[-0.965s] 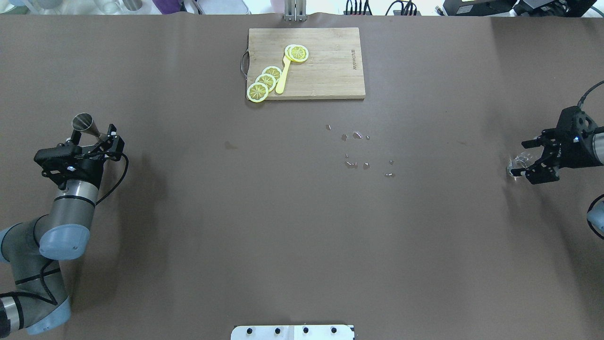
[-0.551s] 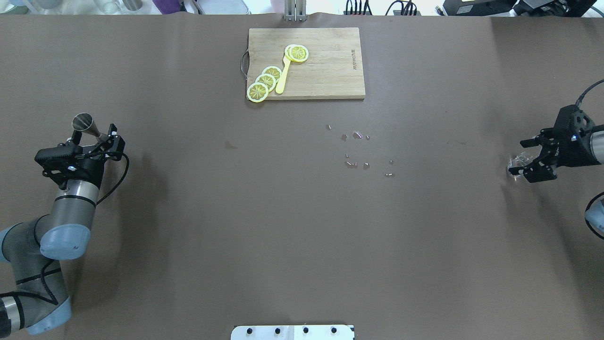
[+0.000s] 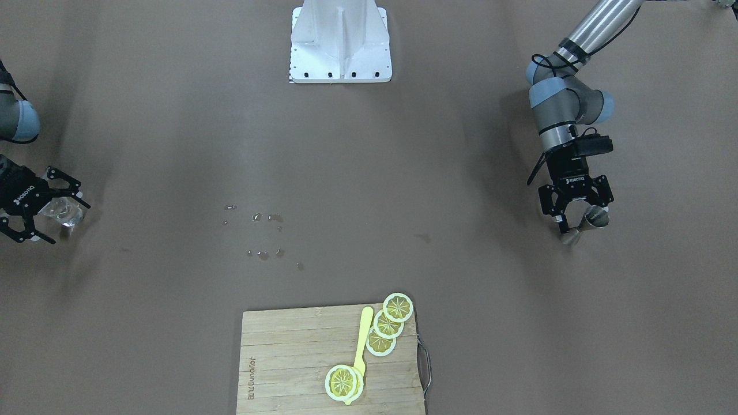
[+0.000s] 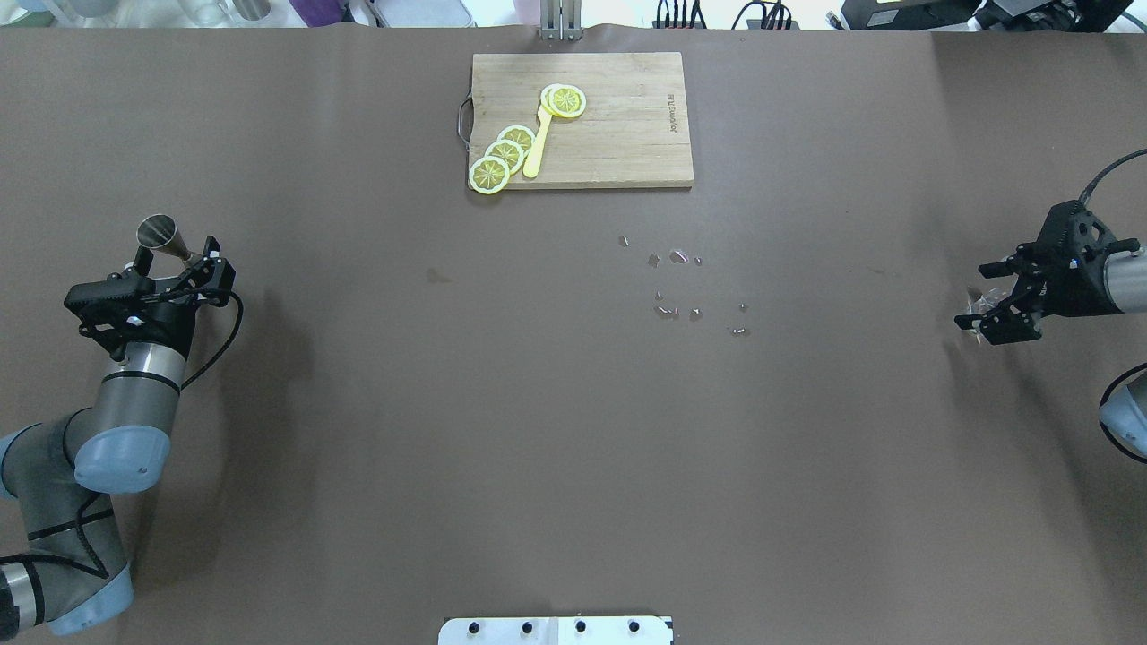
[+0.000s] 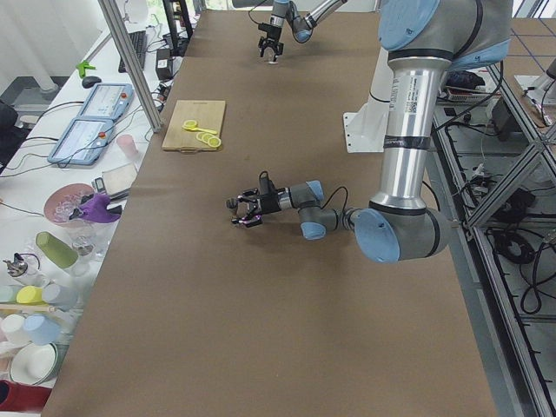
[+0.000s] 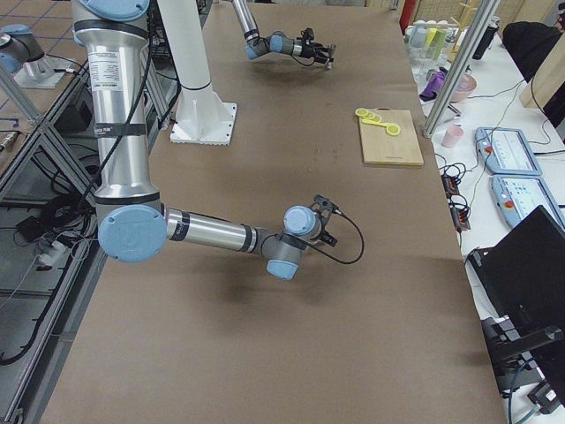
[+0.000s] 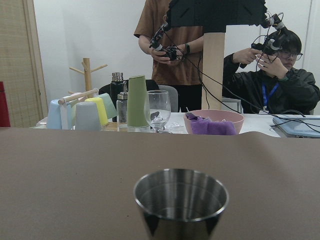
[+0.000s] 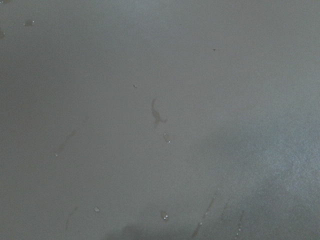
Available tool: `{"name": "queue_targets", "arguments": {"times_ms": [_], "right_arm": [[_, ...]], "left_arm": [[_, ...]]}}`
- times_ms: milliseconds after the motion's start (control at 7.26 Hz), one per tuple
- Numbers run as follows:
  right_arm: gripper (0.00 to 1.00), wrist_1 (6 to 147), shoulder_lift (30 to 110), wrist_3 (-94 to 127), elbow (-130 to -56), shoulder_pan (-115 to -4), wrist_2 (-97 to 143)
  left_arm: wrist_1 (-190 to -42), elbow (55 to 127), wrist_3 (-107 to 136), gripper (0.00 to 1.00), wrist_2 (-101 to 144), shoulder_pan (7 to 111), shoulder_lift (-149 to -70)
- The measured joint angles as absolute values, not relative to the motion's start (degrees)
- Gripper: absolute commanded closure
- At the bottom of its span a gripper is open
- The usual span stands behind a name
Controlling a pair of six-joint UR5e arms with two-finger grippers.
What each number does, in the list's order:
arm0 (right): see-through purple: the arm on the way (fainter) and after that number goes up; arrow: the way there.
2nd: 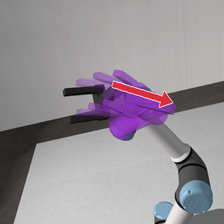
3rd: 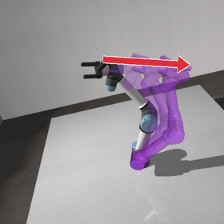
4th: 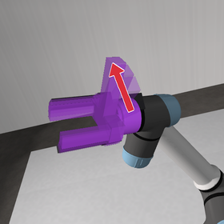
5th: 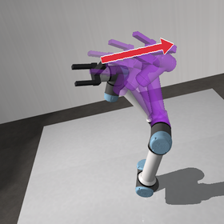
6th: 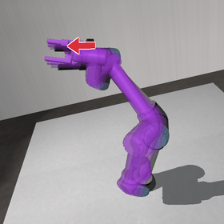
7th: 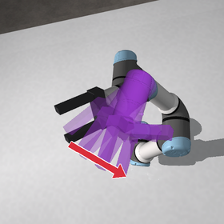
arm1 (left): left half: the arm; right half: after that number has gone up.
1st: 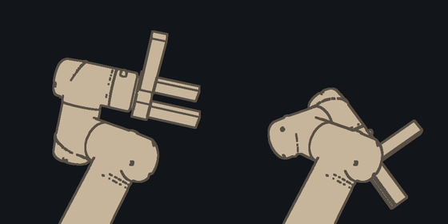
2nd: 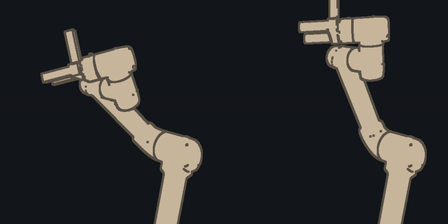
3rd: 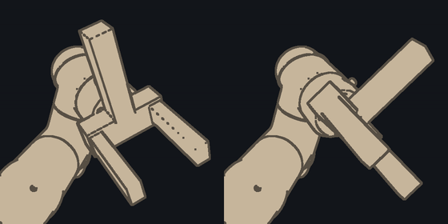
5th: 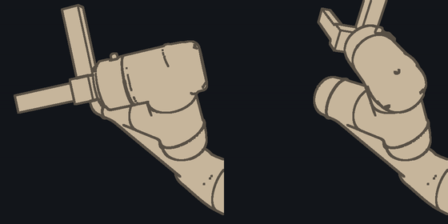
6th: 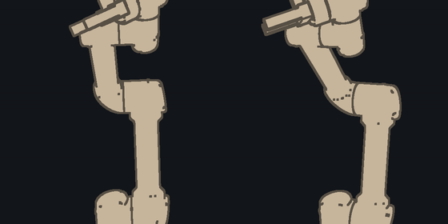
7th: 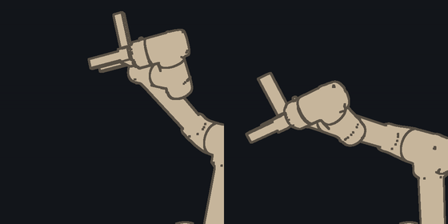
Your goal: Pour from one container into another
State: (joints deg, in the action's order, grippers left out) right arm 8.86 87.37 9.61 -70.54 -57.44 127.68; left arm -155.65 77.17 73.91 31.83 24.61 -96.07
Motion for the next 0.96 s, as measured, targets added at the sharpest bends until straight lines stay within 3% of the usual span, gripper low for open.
{"name": "queue_targets", "arguments": {"times_ms": [551,689,965], "right_arm": [[0.03,8.79,87.75,10.62,-70.86,-57.36,127.62],[0.03,8.77,87.90,10.63,-70.86,-57.34,127.64],[0.08,8.77,88.20,10.66,-70.95,-57.22,127.75]], "left_arm": [[-155.65,77.08,74.06,0.08,32.20,24.57,-96.15],[-155.65,77.08,74.08,0.13,32.29,24.58,-96.15],[-155.61,77.08,74.09,0.59,33.12,24.61,-96.10]]}}
